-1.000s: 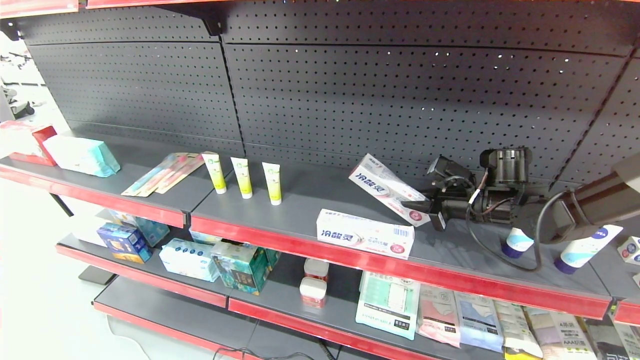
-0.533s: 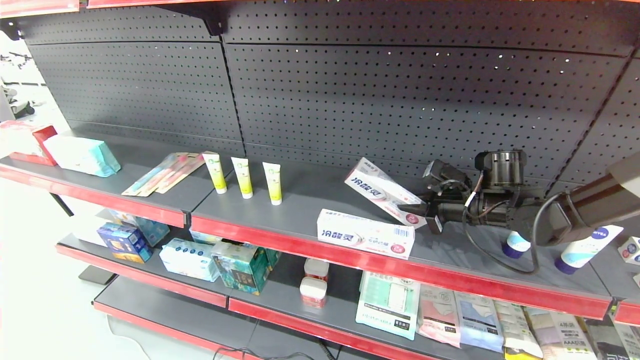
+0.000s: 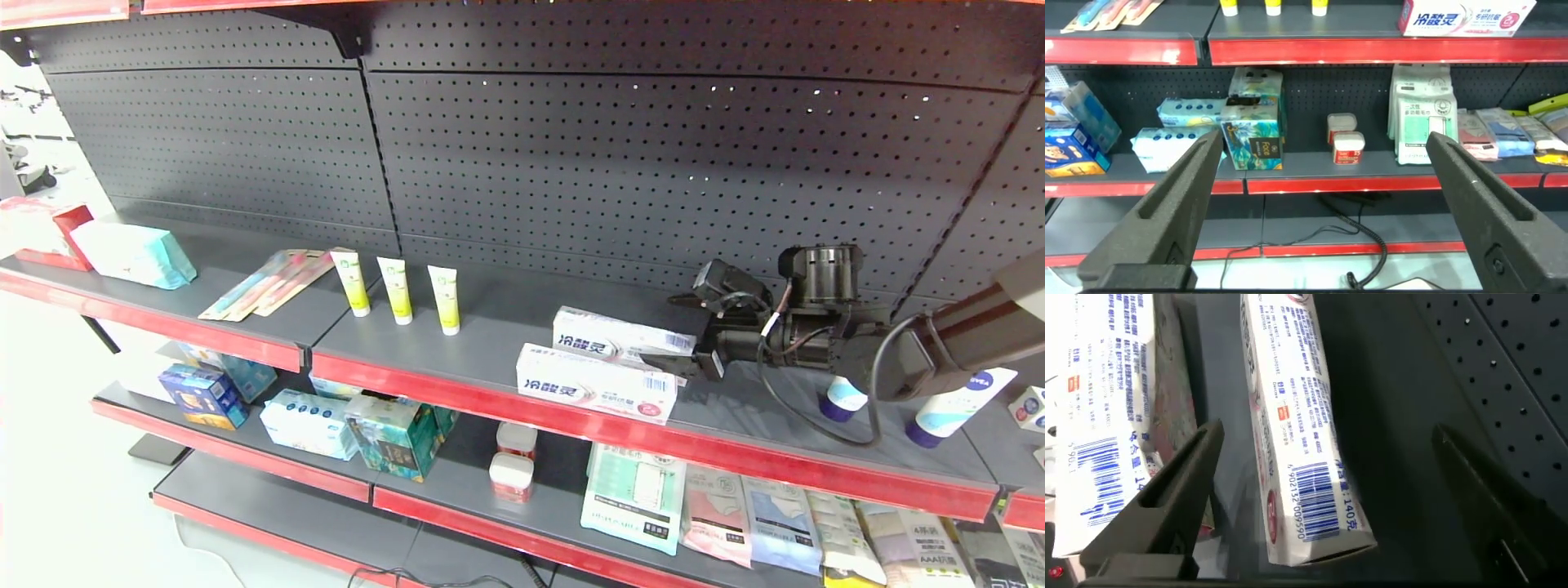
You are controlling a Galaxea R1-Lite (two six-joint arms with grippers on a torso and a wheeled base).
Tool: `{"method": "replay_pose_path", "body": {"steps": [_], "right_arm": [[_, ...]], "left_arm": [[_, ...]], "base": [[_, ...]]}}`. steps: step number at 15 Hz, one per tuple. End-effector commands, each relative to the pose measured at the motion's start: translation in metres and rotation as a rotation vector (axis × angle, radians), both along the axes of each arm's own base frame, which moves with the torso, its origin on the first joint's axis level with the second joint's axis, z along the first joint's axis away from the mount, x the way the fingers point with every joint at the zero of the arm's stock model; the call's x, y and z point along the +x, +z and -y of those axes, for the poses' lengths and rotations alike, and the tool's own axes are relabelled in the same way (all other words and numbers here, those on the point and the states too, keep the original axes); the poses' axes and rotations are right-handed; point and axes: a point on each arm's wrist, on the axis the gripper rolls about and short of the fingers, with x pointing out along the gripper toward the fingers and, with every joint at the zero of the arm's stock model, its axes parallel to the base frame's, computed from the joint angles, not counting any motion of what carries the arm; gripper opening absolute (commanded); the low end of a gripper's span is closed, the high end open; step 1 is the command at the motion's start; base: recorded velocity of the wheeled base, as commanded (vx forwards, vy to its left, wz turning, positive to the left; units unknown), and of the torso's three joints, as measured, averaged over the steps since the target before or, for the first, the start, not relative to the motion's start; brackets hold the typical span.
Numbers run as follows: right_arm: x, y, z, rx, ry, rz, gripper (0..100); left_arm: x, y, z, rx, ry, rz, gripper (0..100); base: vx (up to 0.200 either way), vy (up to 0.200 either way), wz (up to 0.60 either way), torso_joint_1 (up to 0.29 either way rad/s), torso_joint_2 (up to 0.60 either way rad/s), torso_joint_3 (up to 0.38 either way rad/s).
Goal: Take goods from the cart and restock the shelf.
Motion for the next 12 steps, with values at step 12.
{"method": "replay_pose_path", "body": {"steps": [12], "right_arm": [[-0.029, 0.059, 0.010, 0.094, -0.092, 0.070, 100]], "left_arm": [[0.000, 0.000, 0.000, 0.000, -0.001, -0.002, 100]], "base": [[0.000, 0.000, 0.00, 0.000, 0.00, 0.000]]}}
